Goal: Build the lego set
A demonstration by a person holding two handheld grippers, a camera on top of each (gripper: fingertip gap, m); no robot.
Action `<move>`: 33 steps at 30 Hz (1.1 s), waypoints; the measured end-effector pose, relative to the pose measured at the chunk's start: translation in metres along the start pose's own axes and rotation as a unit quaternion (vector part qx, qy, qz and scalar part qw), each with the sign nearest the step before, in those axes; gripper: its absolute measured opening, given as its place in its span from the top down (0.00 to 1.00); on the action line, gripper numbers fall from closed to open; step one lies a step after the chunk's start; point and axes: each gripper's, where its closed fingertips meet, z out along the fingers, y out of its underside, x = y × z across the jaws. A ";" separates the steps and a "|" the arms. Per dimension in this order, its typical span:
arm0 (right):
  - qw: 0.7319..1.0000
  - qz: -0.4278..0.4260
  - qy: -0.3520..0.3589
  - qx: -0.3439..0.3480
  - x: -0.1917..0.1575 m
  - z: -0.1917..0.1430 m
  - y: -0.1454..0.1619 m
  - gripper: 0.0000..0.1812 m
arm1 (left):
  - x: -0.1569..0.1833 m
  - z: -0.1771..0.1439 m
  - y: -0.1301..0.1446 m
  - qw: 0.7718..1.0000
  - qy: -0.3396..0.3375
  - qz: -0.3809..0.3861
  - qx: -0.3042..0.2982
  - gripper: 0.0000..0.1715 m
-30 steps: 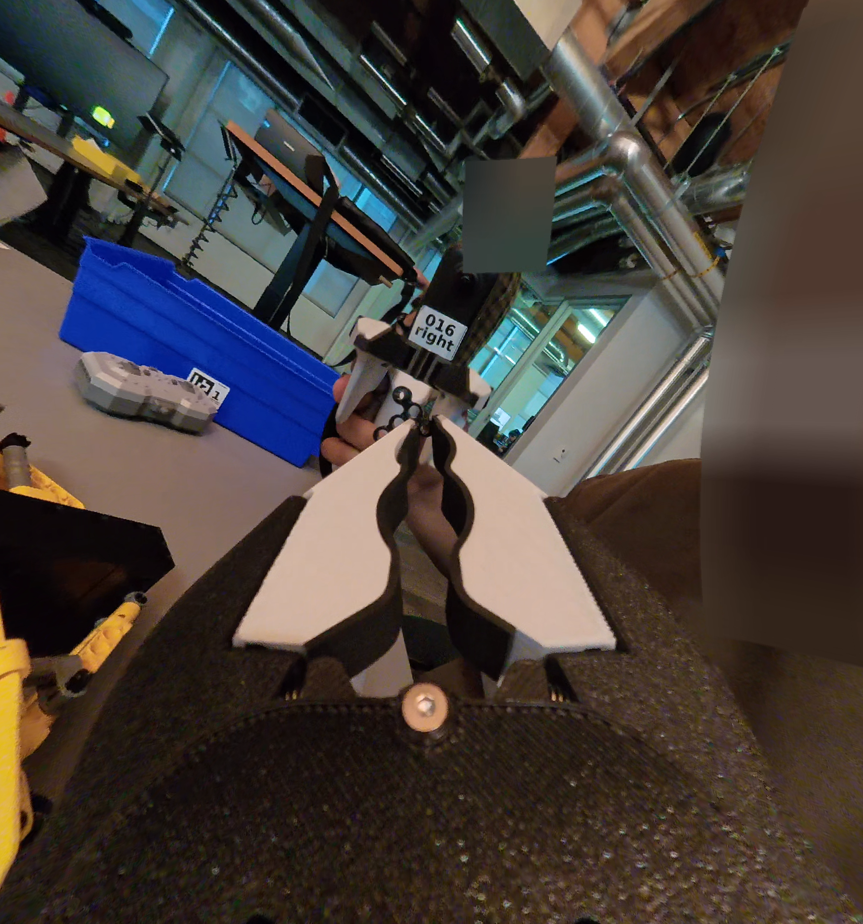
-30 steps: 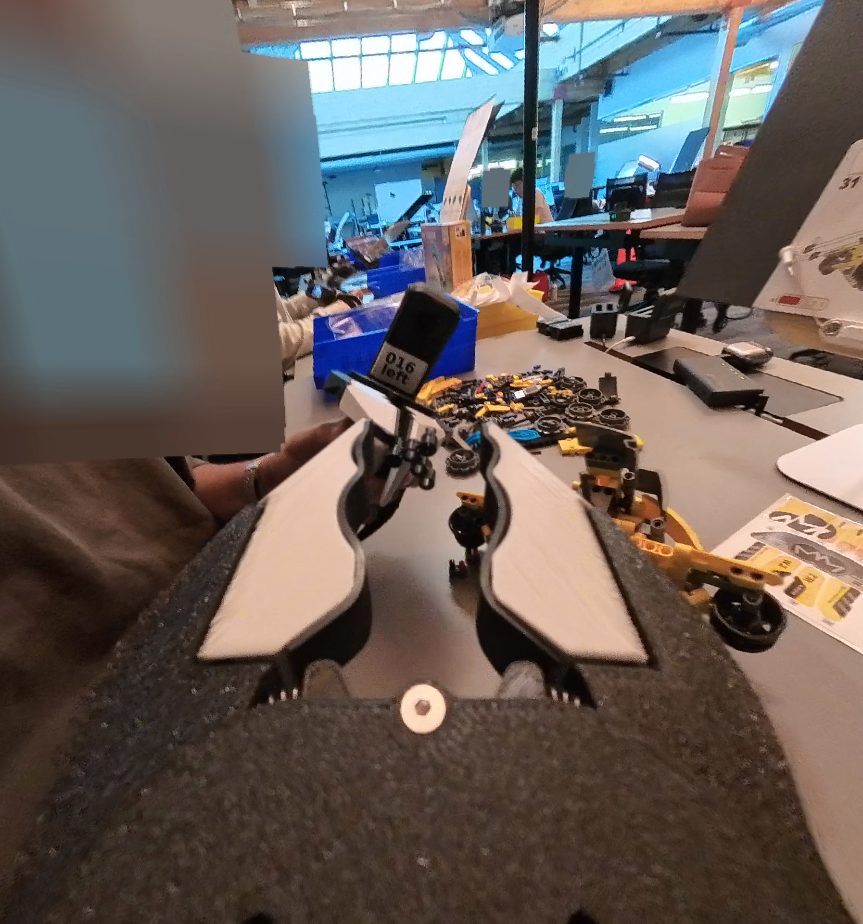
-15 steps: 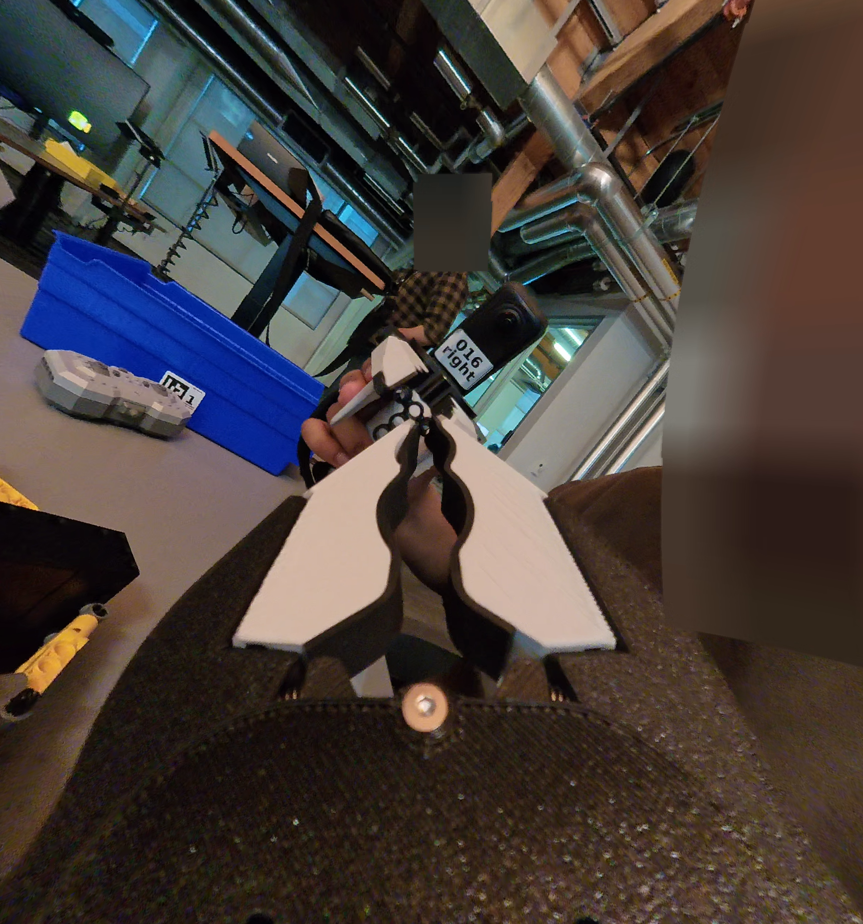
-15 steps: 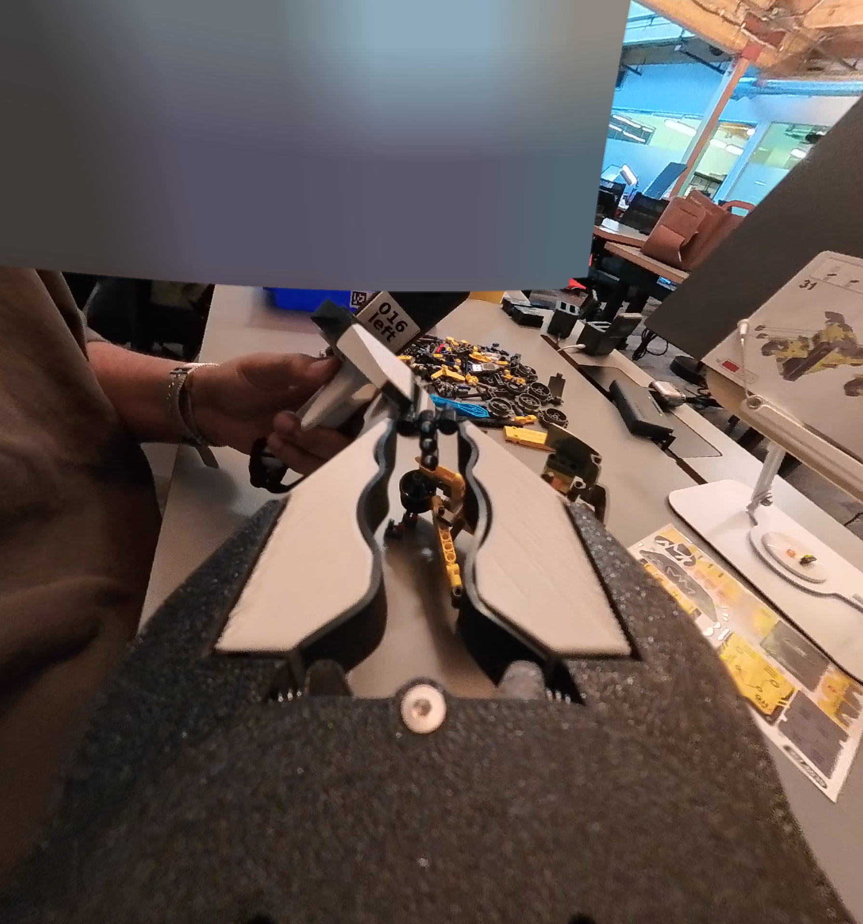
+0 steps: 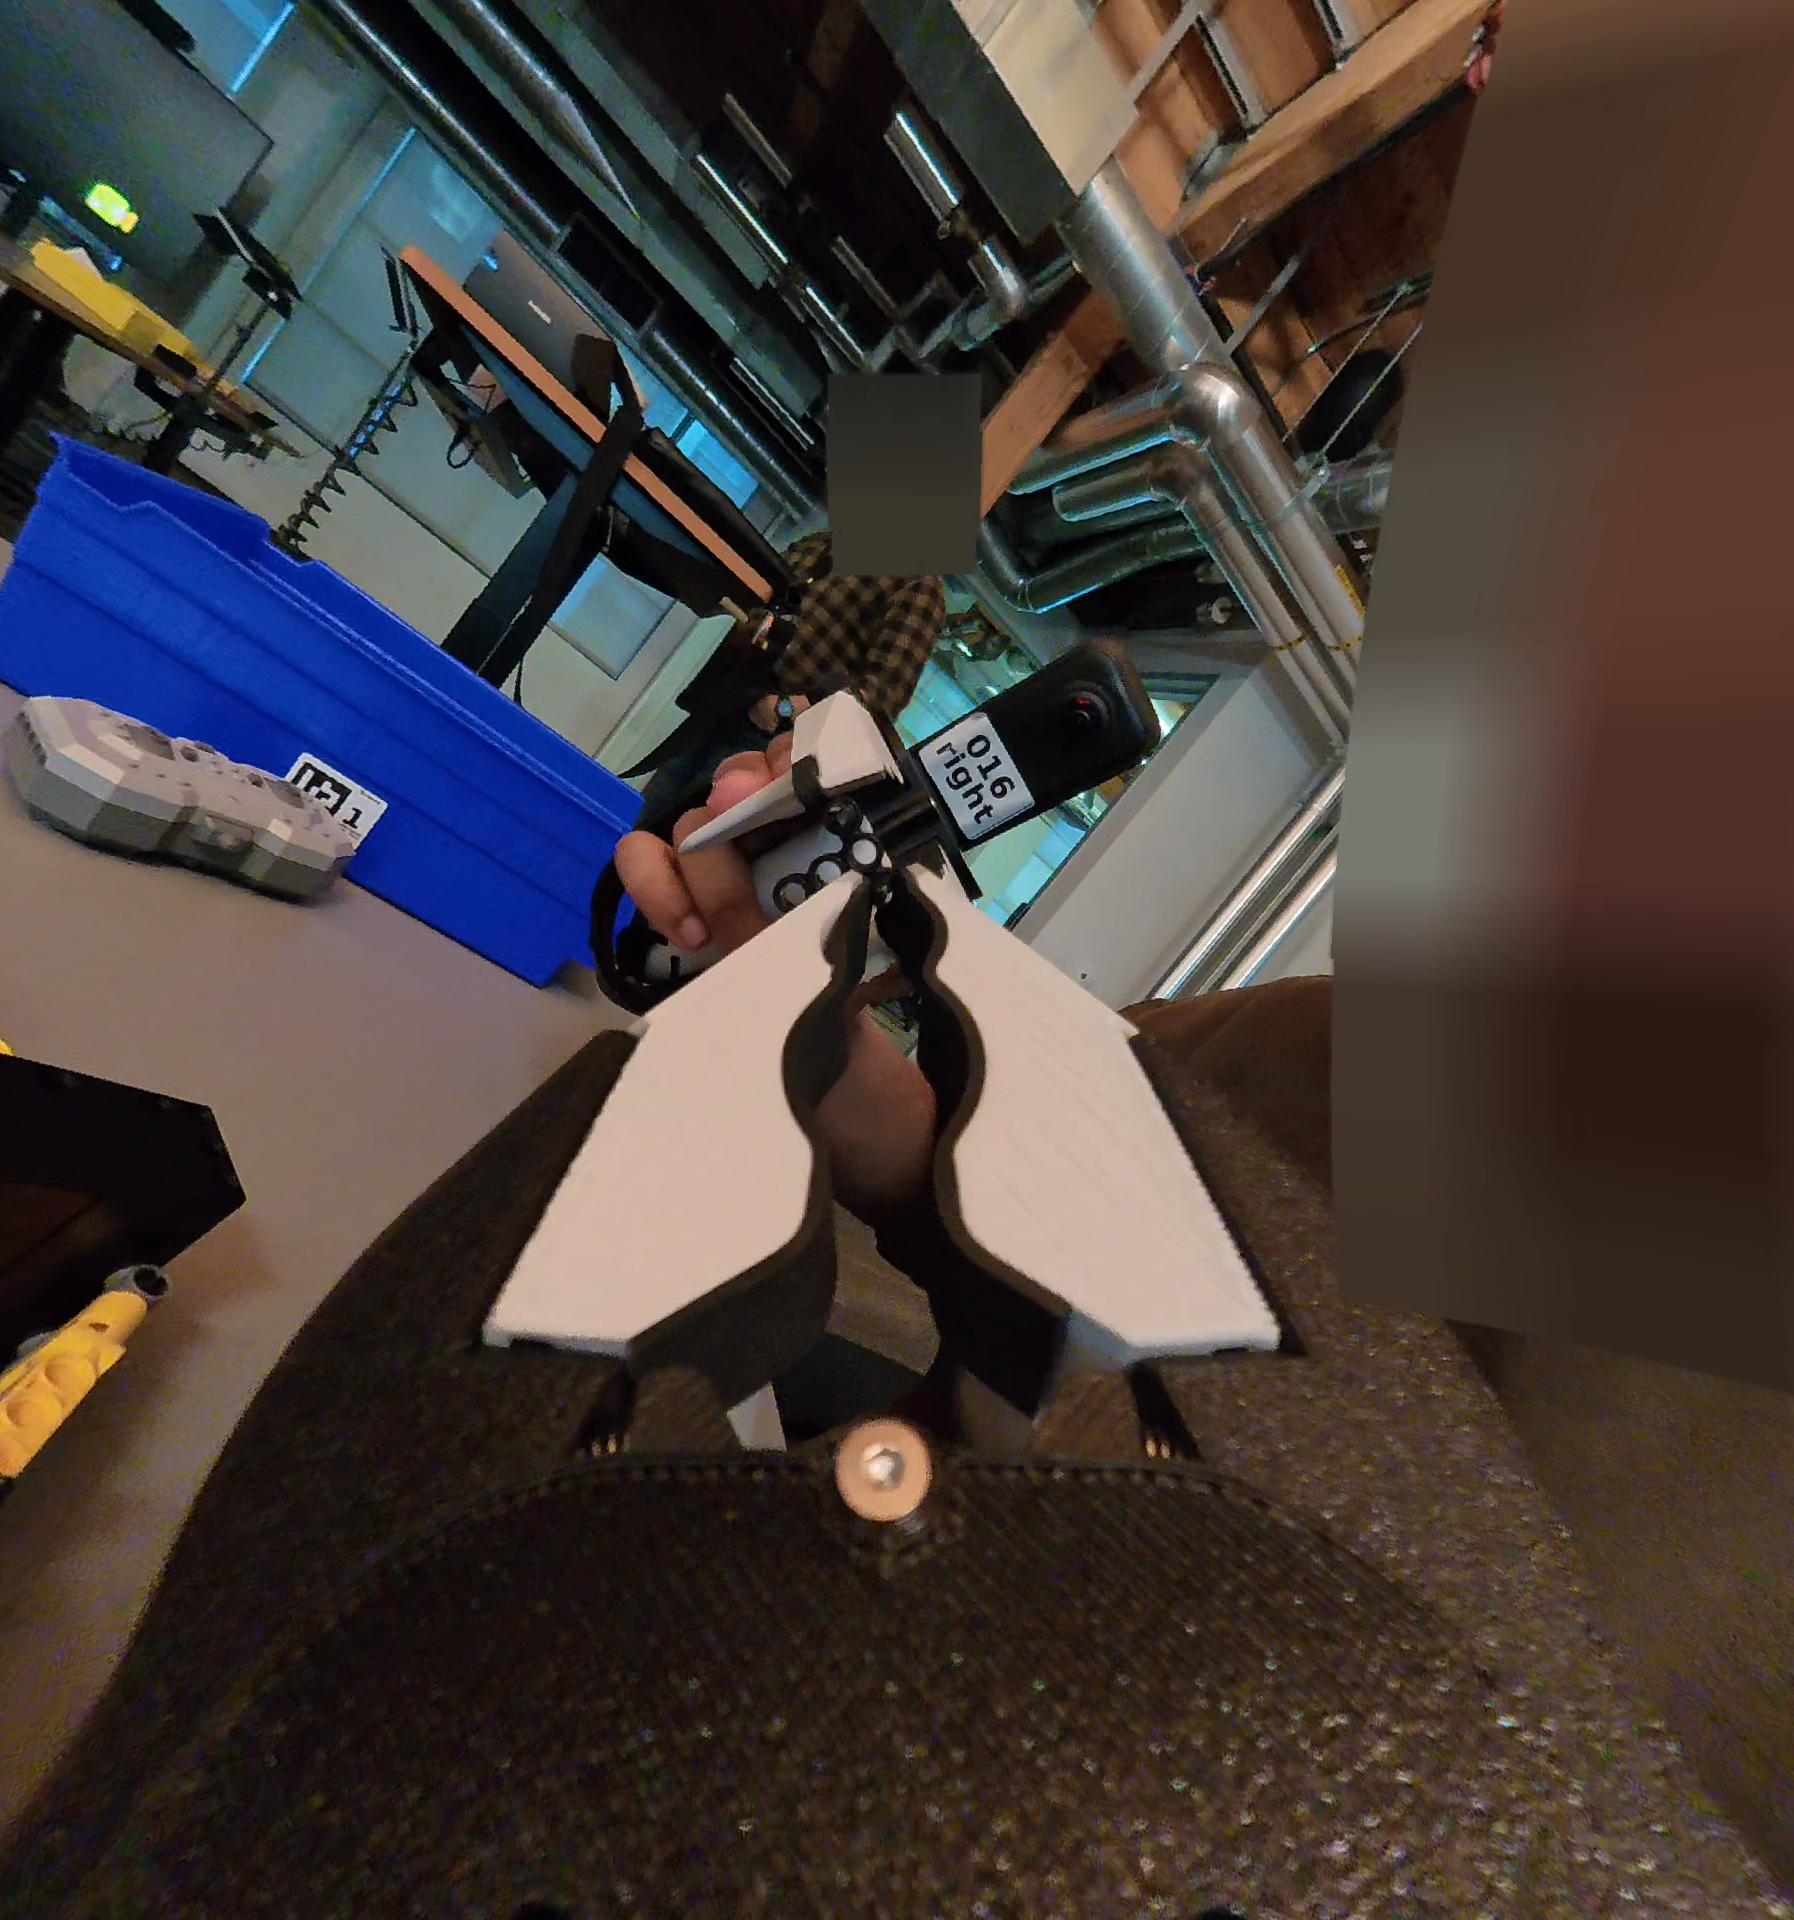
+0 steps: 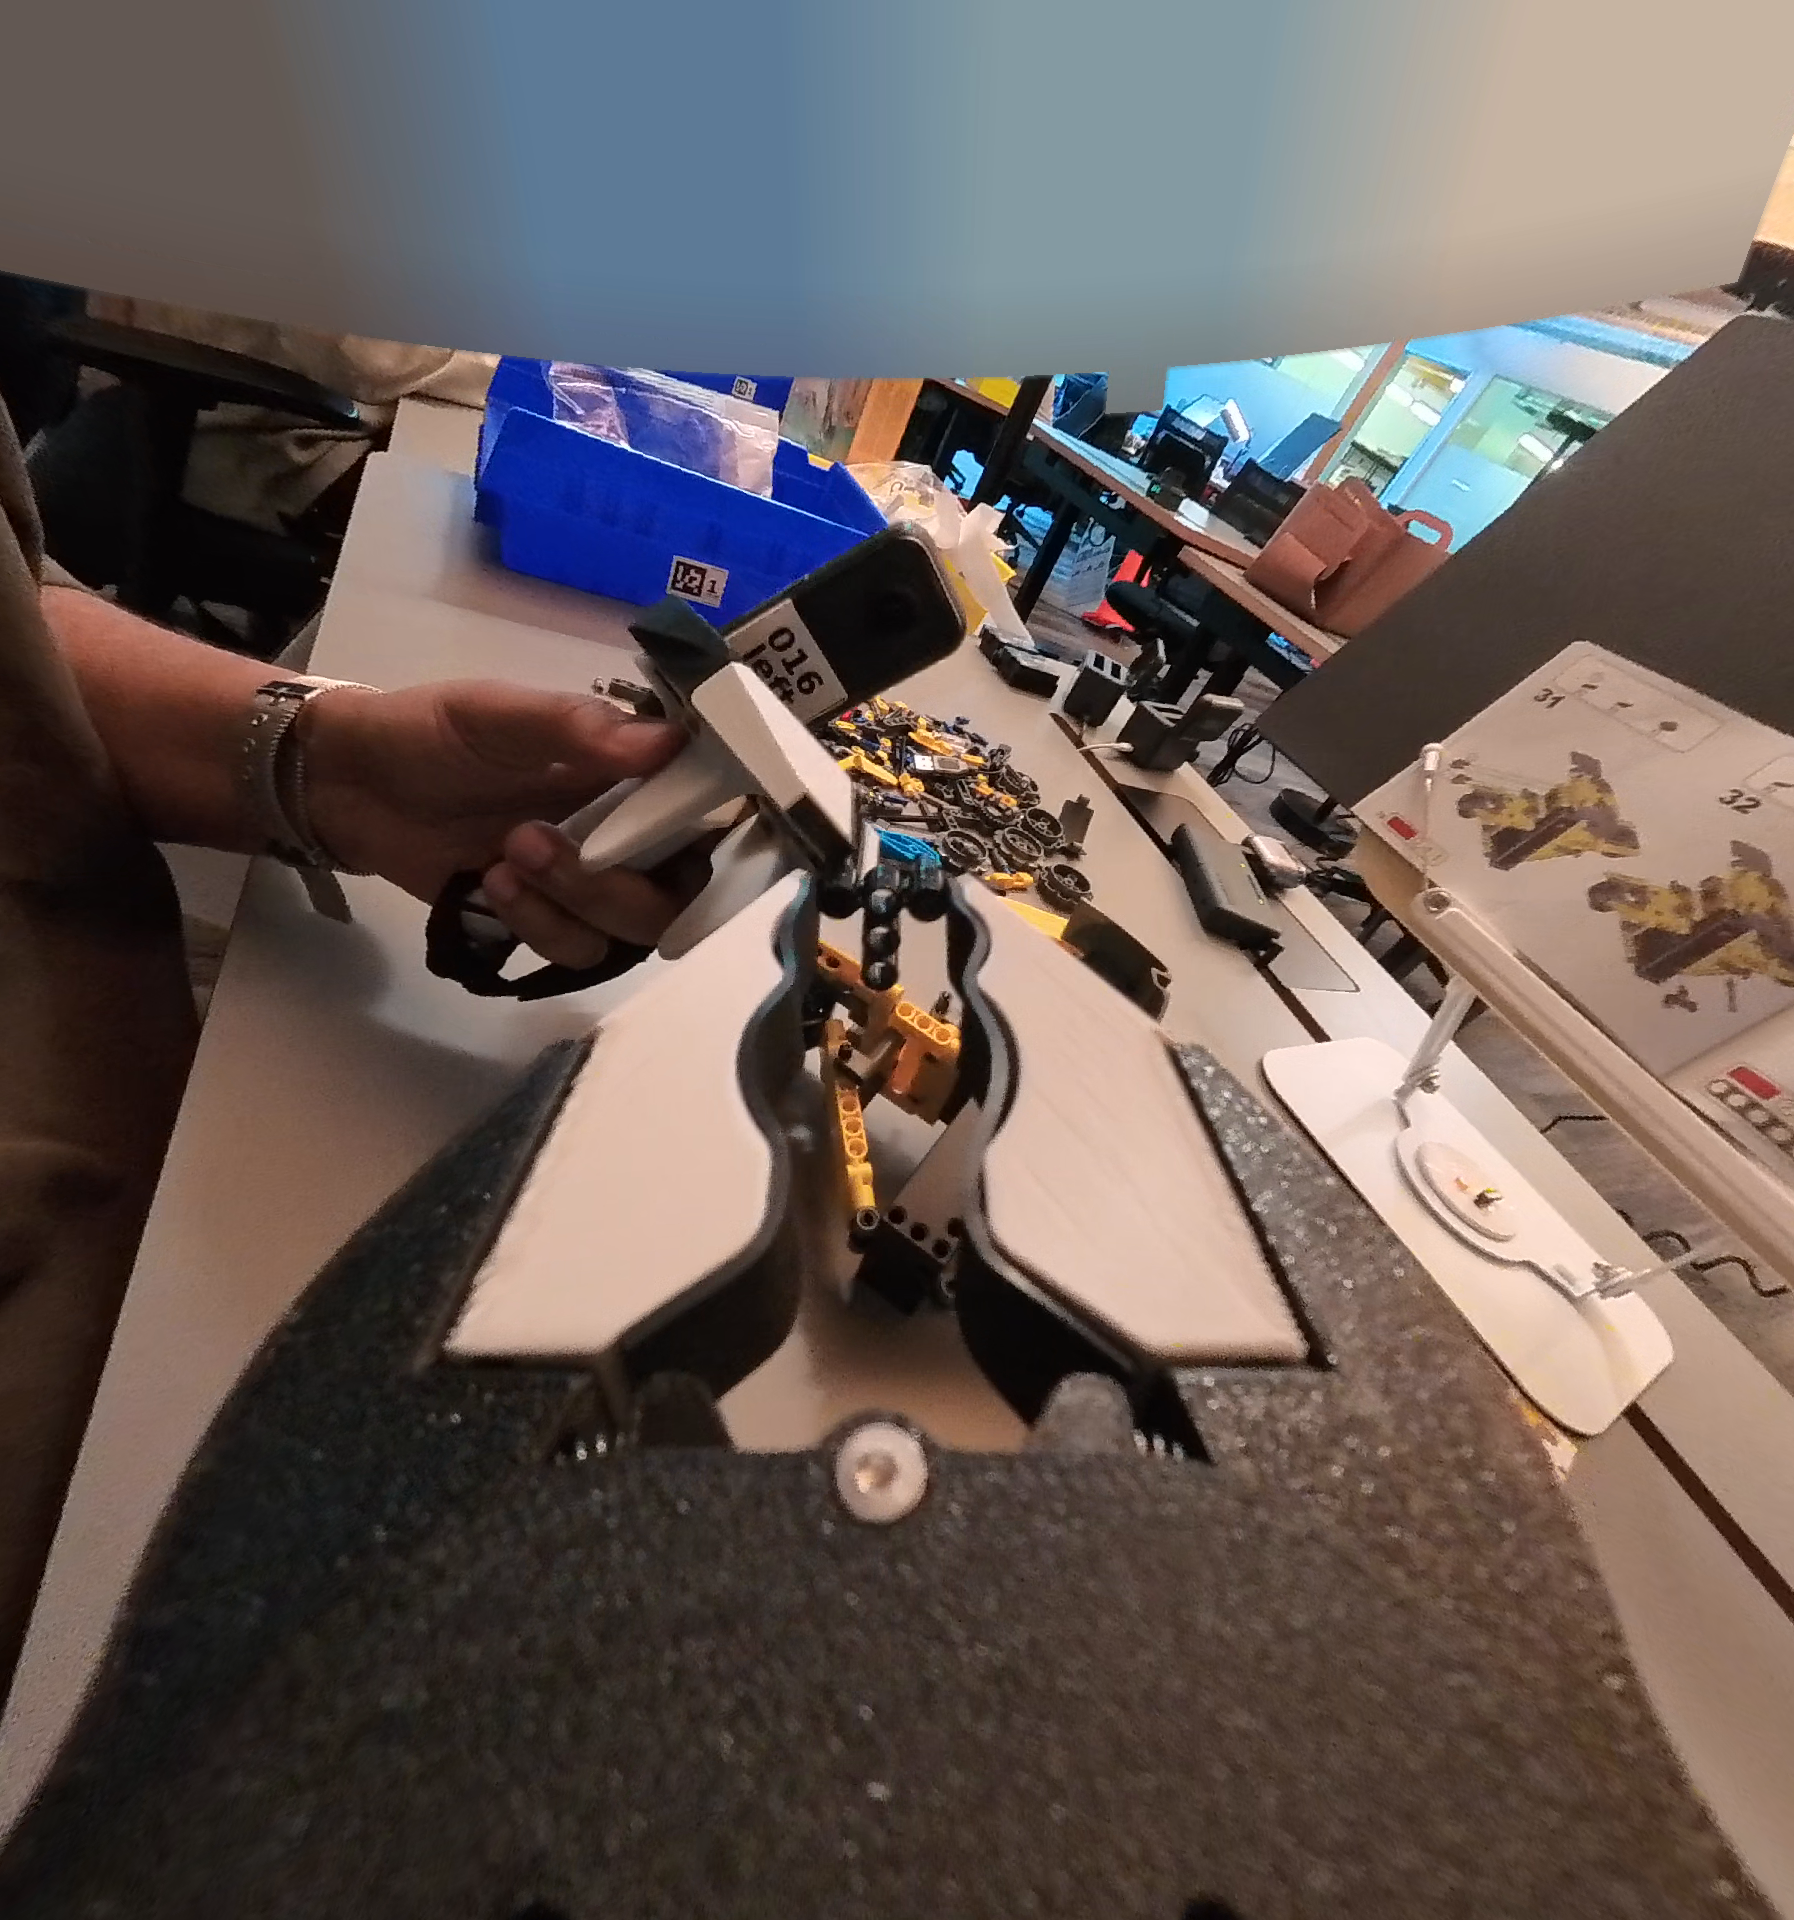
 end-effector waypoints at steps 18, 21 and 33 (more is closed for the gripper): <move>0.964 -0.121 -0.071 -0.225 0.042 0.002 0.087 0.87 | -0.092 -0.037 0.034 0.856 -0.396 0.272 -0.191 0.76; 0.935 -0.167 -0.144 -0.278 0.039 0.010 0.101 0.87 | -0.106 -0.042 0.040 0.808 -0.440 0.320 -0.226 0.71; 0.824 -0.272 -0.321 -0.379 0.030 0.025 0.128 0.87 | -0.129 -0.059 0.047 0.767 -0.486 0.323 -0.266 0.77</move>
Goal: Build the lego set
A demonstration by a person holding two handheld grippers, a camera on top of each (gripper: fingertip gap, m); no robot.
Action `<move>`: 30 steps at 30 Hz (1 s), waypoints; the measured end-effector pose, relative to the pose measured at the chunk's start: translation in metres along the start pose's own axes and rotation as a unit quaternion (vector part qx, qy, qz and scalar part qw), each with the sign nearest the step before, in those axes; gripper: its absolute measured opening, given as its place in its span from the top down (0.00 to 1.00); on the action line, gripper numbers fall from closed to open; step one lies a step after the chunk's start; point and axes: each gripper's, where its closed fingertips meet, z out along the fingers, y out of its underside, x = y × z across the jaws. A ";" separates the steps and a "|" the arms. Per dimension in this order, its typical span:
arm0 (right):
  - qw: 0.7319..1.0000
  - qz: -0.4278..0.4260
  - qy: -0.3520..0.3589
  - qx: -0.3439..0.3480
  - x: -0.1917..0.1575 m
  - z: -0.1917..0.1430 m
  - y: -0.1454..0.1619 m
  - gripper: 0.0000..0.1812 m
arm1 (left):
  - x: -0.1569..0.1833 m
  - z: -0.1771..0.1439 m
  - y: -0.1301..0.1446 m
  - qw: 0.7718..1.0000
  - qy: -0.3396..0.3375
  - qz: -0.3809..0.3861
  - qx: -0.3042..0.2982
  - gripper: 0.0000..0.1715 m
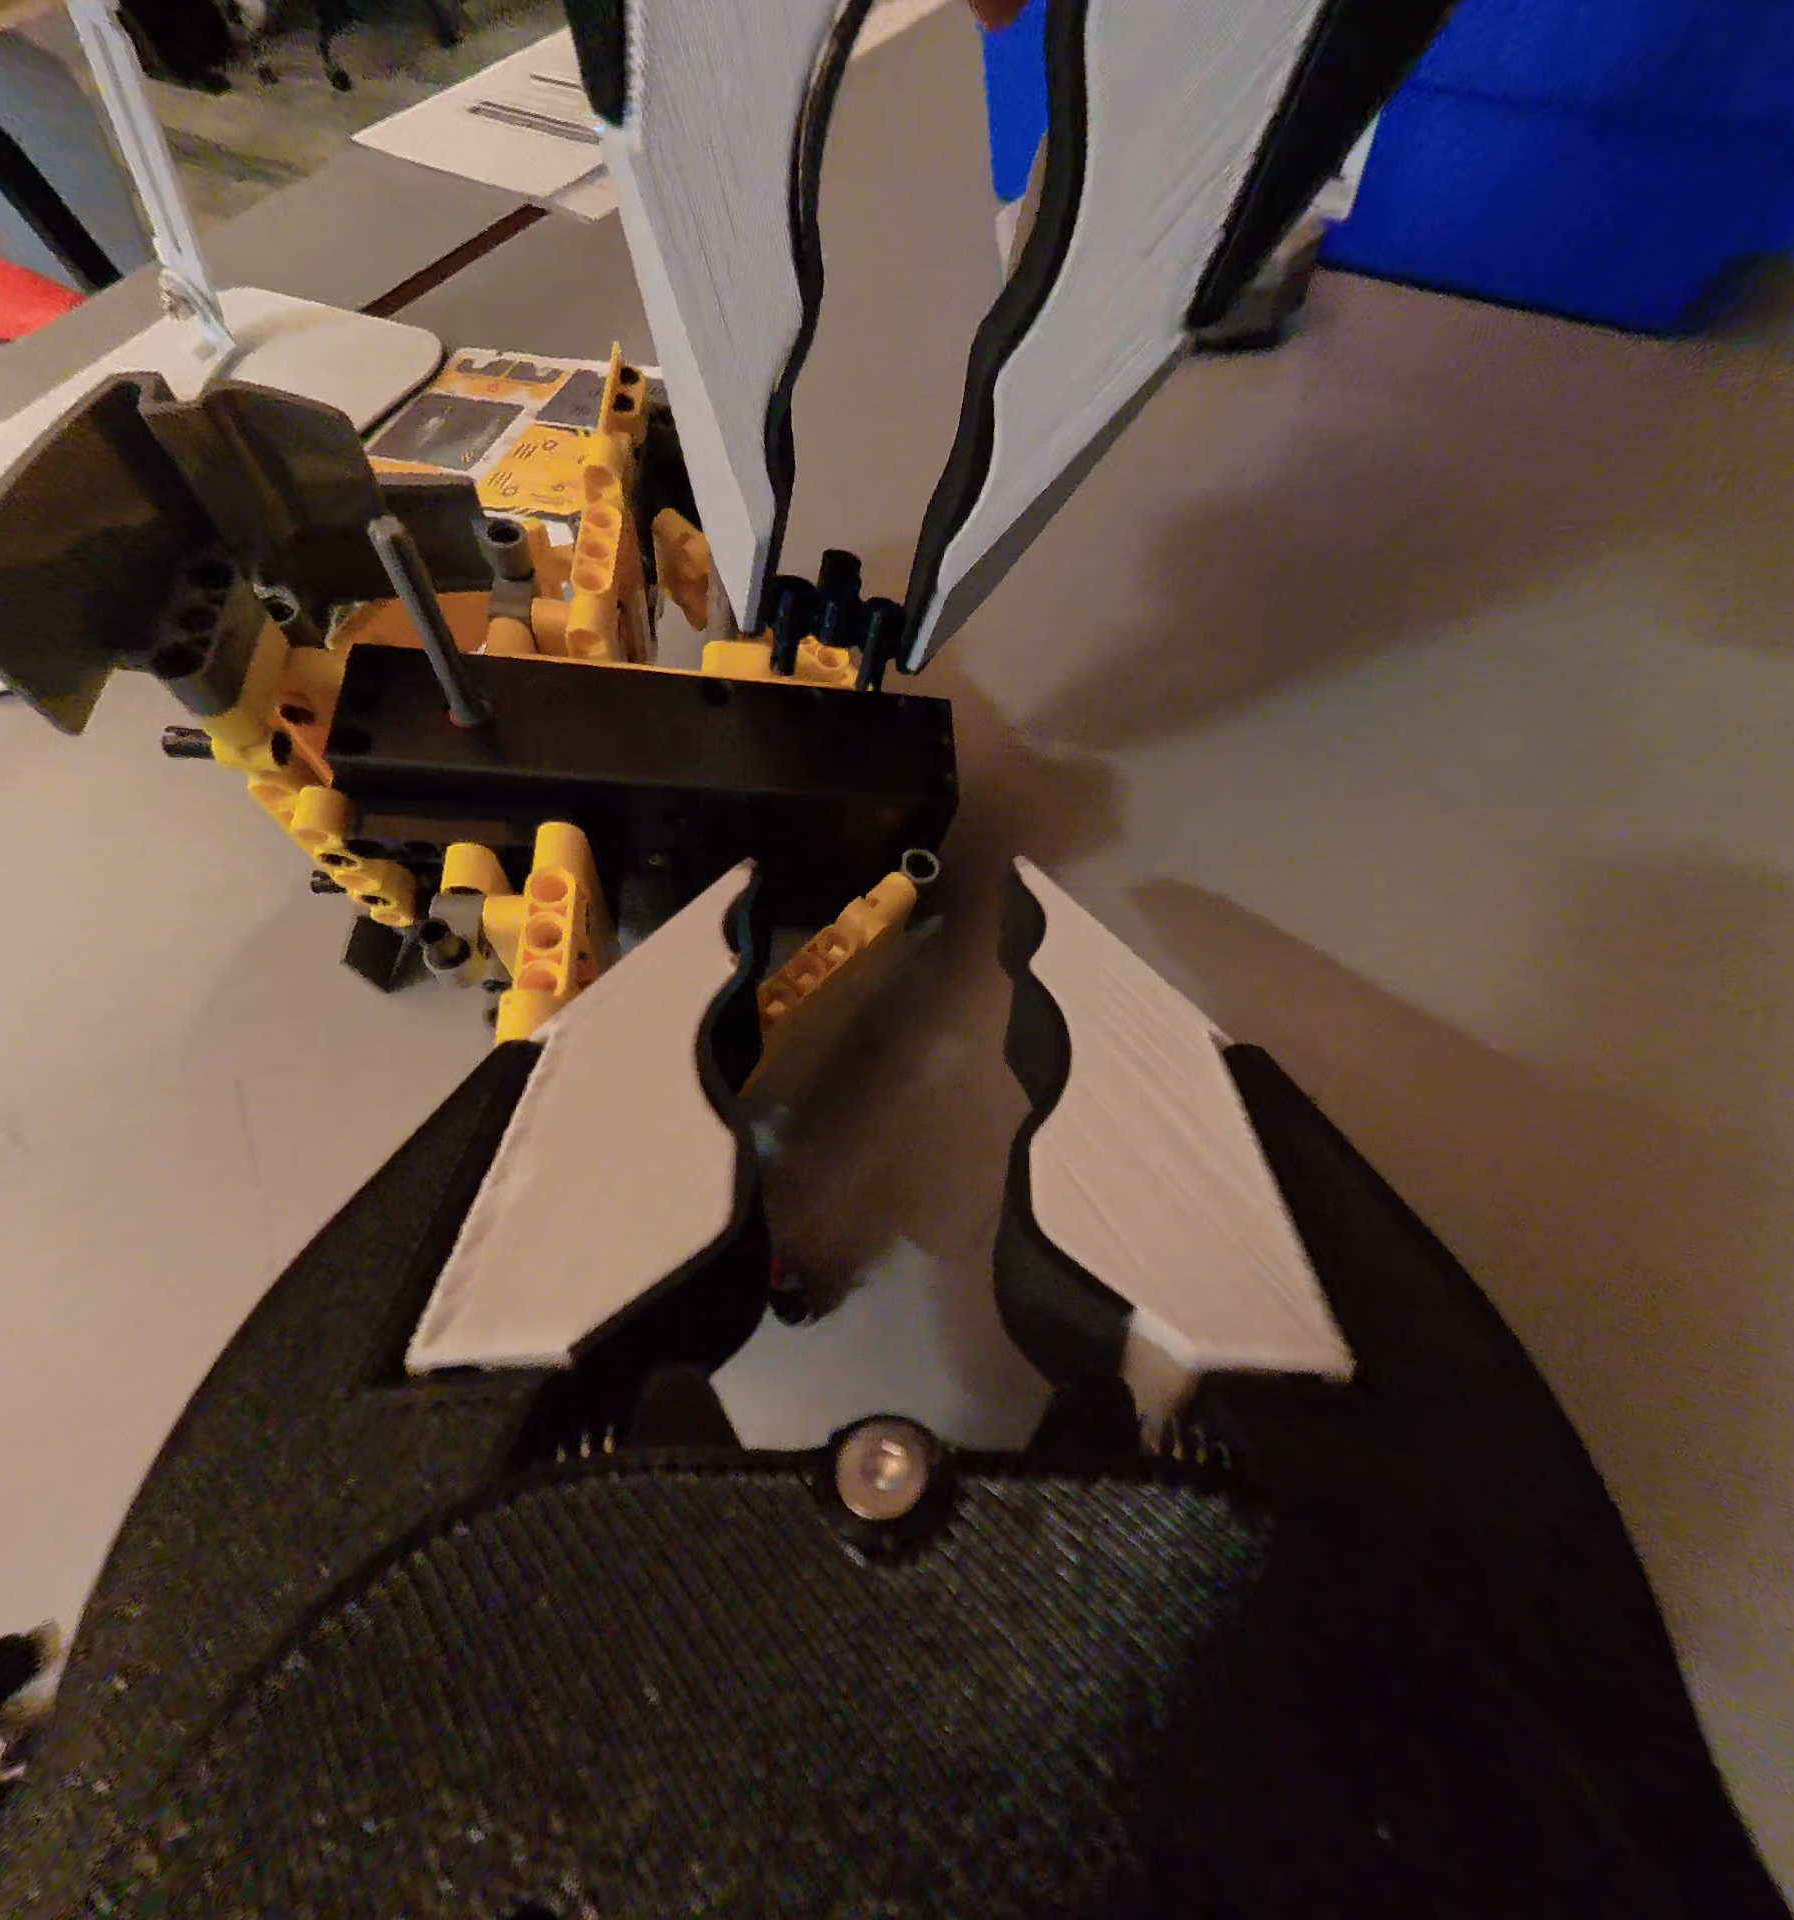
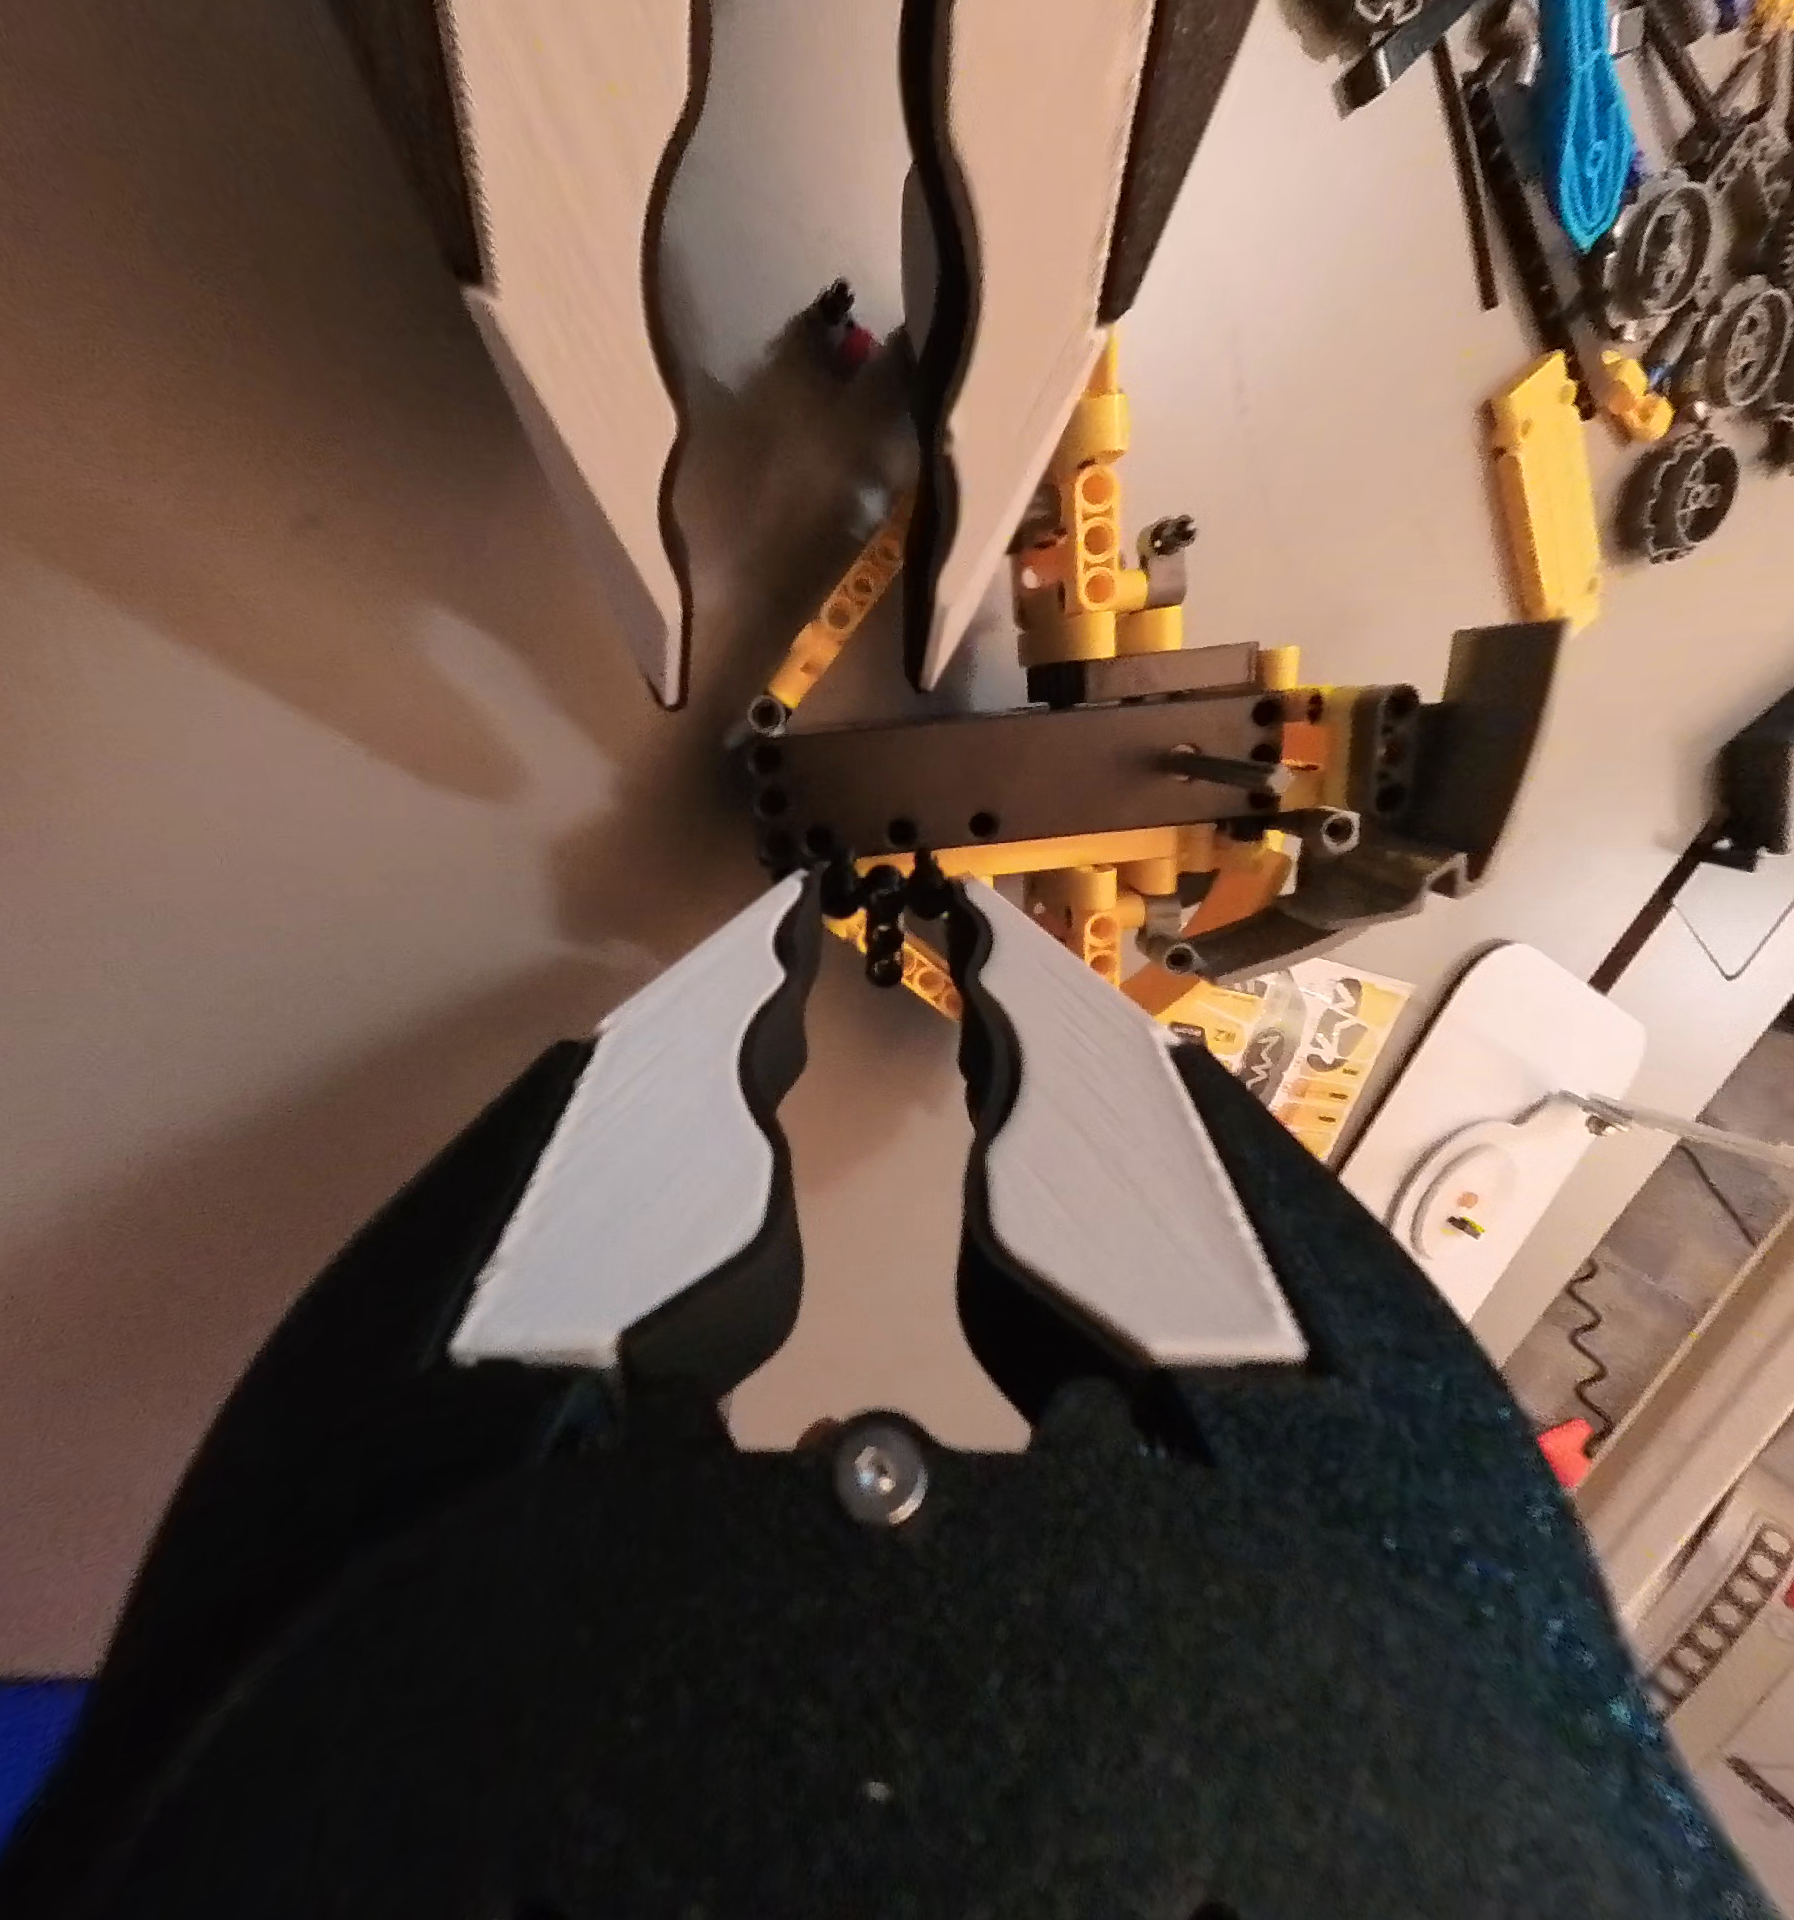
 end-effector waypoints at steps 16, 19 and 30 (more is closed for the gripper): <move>0.997 -0.006 -0.059 -0.058 -0.005 0.003 -0.001 0.87 | -0.008 0.011 0.015 0.988 -0.088 0.112 -0.066 0.85; 0.994 -0.010 -0.070 -0.082 -0.005 0.007 0.007 0.87 | -0.009 0.010 0.014 0.990 -0.080 0.095 -0.062 0.87; 0.994 -0.001 -0.019 -0.105 -0.001 0.005 0.003 0.87 | -0.004 0.002 0.010 0.995 -0.049 0.083 -0.039 0.82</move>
